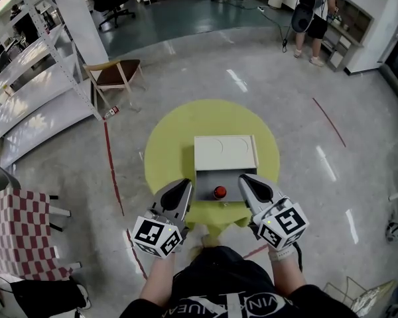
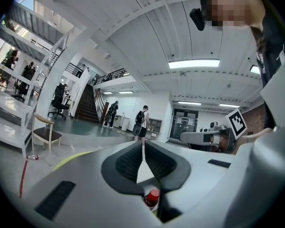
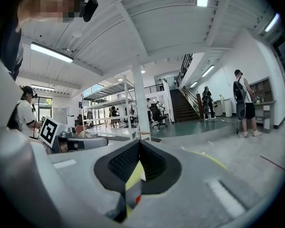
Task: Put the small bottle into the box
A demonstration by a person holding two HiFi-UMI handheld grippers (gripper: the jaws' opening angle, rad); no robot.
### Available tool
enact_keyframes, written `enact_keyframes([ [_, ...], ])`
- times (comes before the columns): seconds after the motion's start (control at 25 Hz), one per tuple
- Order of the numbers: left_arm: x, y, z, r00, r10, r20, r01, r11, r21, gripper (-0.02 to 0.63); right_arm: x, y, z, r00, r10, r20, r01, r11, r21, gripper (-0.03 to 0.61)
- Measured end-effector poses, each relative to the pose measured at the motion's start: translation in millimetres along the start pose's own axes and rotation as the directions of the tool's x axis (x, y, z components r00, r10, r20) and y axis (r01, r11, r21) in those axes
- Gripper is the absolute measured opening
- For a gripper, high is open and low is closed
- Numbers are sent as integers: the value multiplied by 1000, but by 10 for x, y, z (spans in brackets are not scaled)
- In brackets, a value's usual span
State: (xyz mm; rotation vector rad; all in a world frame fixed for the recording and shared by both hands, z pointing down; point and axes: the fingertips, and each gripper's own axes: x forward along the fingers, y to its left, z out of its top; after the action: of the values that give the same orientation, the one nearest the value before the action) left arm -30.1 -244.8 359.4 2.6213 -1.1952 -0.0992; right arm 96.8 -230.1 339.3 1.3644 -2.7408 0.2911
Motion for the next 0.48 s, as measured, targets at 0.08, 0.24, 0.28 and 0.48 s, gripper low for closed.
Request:
enact_keyframes([
  [0.08, -8, -11, 35, 1000, -1, 10, 1, 1000, 0, 23, -13, 8, 38, 1000, 2, 5, -1, 1000, -7, 6],
  [0.24, -40, -5, 89, 1000, 1, 23, -2, 1000, 6, 23, -21, 27, 73, 1000, -1, 18, 1, 1000, -9, 6],
  [0.28, -43, -7, 99, 1000, 2, 26, -3, 1000, 7, 23, -23, 32, 83, 1000, 1, 19, 0, 1000, -11, 6],
  [0.48, -60, 18, 138, 999, 8, 34, -8, 1000, 13, 23, -7, 65, 130, 1000, 9, 27, -8, 1000, -23, 6],
])
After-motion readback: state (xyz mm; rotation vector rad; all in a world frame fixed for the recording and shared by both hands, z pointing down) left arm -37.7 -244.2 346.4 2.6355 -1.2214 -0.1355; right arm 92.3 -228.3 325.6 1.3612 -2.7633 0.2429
